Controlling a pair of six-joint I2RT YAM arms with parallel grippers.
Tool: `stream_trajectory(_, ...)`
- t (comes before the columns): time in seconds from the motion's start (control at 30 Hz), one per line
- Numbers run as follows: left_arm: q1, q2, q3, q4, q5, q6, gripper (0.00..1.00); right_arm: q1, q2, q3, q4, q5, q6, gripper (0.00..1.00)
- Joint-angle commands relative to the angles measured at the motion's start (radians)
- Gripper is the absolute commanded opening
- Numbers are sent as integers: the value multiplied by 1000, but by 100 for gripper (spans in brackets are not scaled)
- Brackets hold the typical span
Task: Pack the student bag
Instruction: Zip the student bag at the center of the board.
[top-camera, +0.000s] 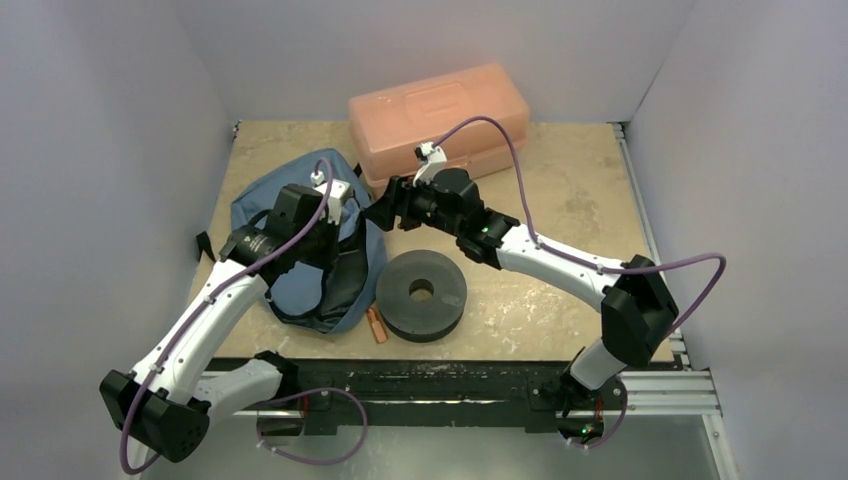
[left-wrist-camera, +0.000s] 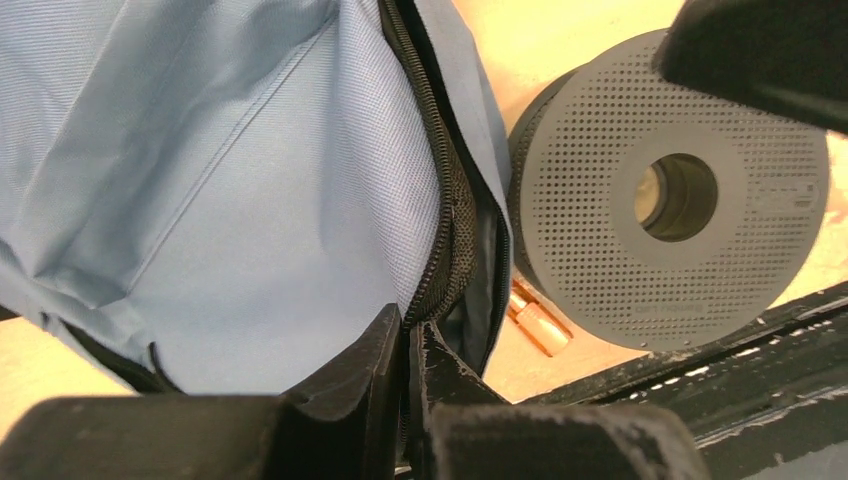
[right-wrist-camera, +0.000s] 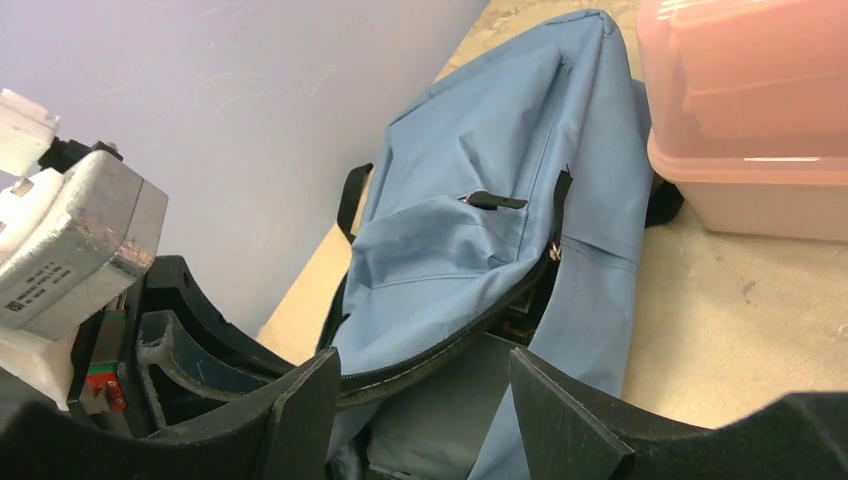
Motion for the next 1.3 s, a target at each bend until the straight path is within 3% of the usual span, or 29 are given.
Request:
stream_trajectory(0.0, 3, 16, 24, 63, 101, -61, 16, -3, -1, 9, -9, -10, 9, 66)
stream_trajectory(0.1, 5, 52, 66, 37, 143, -148, 45, -2, -28, 2, -59, 18, -7, 66)
stream_trajectory(0.23, 74, -58, 44, -25, 107, -238, 70, 7, -83, -18, -110, 42, -60, 69)
stream_trajectory(0.33, 228, -179, 23, -83, 85, -306, 82, 47, -106, -47, -98, 22, -97, 76)
stream_trajectory(0.47, 490, -267, -24, -125, -13, -361, 99, 189, -54, -23, -112, 48, -166, 77)
stream_trajectory(0.6, 682, -246, -122, -83, -40, -442, 100, 295, 39, 19, -131, 63, -162, 73)
stream_trajectory(0.73, 813, -204, -272, 74, 1, -520, 100, 322, 76, 12, -41, -30, -148, 71)
stream_trajectory(0.9, 889, -75, -294, 182, 162, -542, 98, 323, 148, 79, -62, -82, -169, 68)
stream_trajectory(1.03, 916, 17, -247, 185, 106, -545, 96, 323, 158, 113, -65, -86, -174, 68)
stream_trajectory(1.13, 987, 47, -286, 244, 98, -571, 86, 324, 163, 140, -77, -80, -180, 67)
stream_trajectory(1.27, 1064, 117, -346, 402, 296, -568, 77, 323, 166, 178, -104, -63, -193, 67)
